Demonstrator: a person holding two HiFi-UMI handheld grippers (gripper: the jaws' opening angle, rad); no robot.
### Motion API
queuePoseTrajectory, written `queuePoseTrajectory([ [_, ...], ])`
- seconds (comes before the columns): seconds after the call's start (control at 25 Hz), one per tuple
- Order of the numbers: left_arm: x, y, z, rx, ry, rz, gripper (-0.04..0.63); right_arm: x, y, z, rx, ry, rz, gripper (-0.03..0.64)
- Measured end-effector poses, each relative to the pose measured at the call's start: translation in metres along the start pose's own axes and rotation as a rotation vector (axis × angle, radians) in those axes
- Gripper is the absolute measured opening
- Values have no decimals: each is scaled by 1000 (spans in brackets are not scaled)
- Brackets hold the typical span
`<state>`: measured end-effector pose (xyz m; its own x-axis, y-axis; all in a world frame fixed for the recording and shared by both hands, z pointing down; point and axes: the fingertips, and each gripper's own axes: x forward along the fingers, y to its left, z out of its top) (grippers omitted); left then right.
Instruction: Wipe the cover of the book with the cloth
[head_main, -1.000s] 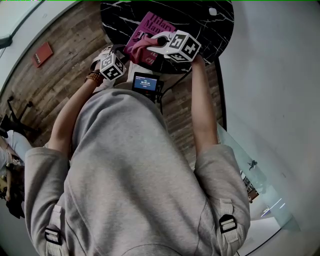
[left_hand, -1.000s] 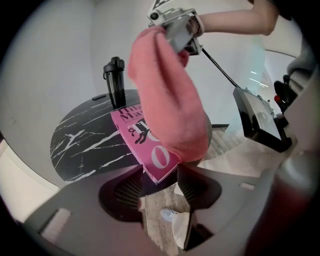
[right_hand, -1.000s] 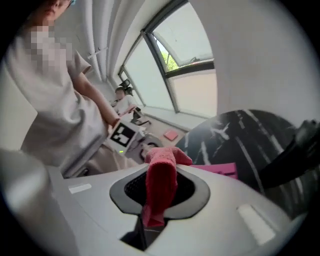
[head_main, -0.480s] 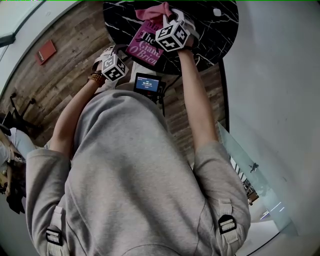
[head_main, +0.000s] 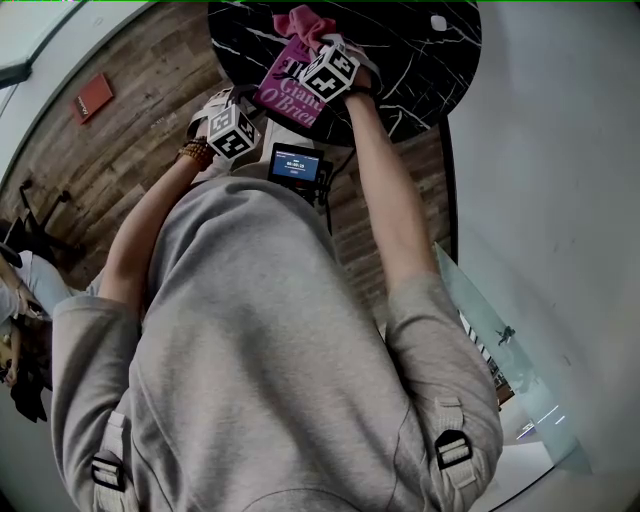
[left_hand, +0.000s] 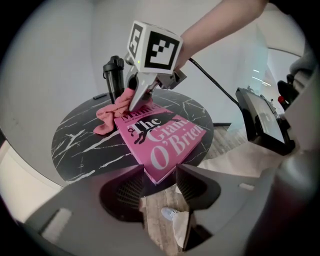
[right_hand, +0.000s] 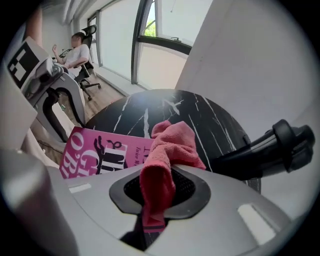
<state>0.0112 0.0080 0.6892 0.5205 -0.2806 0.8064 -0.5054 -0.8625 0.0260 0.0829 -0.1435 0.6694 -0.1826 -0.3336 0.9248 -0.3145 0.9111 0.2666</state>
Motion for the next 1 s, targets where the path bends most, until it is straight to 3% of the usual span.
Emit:
queuePoseTrajectory([
  [0.36, 1, 0, -1, -7, -4, 2, 201, 5, 26, 2, 5, 25, 66, 80],
  [1.0, 3, -1, -2, -13, 3, -1, 218, -2, 56, -2, 18, 8, 73, 72],
])
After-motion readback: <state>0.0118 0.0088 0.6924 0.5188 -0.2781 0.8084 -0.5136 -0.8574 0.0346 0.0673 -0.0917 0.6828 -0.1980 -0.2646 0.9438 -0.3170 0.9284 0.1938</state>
